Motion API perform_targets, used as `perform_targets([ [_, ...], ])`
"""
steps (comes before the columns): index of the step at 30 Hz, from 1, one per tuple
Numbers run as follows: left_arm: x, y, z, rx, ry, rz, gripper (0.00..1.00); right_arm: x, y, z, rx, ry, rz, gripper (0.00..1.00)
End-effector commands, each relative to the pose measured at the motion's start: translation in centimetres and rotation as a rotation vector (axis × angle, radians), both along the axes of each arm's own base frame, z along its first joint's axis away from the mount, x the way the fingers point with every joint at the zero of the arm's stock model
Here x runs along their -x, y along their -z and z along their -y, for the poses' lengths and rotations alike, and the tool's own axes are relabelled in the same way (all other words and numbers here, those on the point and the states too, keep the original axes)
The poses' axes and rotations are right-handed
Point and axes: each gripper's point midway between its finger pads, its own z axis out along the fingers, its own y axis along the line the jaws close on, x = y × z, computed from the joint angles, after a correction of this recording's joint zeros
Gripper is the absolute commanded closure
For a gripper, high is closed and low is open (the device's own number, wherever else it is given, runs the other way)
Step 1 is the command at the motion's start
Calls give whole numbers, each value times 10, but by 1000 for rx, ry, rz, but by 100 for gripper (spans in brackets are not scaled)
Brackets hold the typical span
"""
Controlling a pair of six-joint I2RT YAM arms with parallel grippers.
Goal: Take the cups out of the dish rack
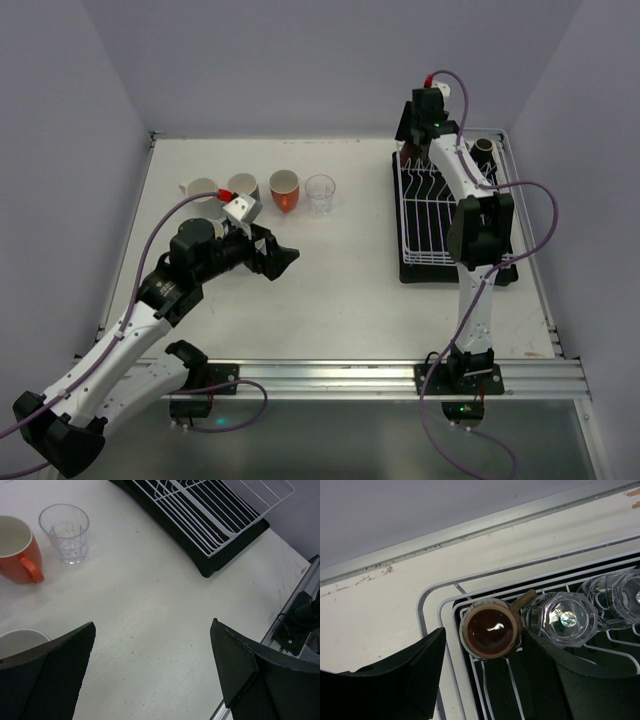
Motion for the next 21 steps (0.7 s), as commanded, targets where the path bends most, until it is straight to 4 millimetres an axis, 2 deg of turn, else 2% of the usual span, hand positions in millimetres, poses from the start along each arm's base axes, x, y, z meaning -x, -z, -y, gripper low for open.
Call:
perform_targets([
  [1,-3,-15,3,16,10,55,0,-8,0,7,4,25,14,35],
  [7,-4,-13,3,10,5,52,0,-12,8,8,16,22,2,35],
  [11,-6,-10,4,5,5,42,0,-13,7,10,28,27,7,37],
  [14,-6,-10,6,4,13,38,0,-12,1,12,38,33,28,51],
  [15,-7,-9,6,3,11,36,0,-11,-4,15,40,39,42,54],
  [16,-7,-10,5,5,9,39,0,-10,-10,14,39,39,58,63],
  [18,-8,-10,6,6,9,38,0,-7,-38,12,23,24,142,71],
  [19,-8,-11,7,10,9,36,0,-6,-47,9,21,4,166,73],
  [20,-8,-12,8,14,16,36,0,-3,-70,9,14,-2,226,73],
  [21,-8,-11,9,19,17,26,0,-1,-81,8,22,-10,250,74],
])
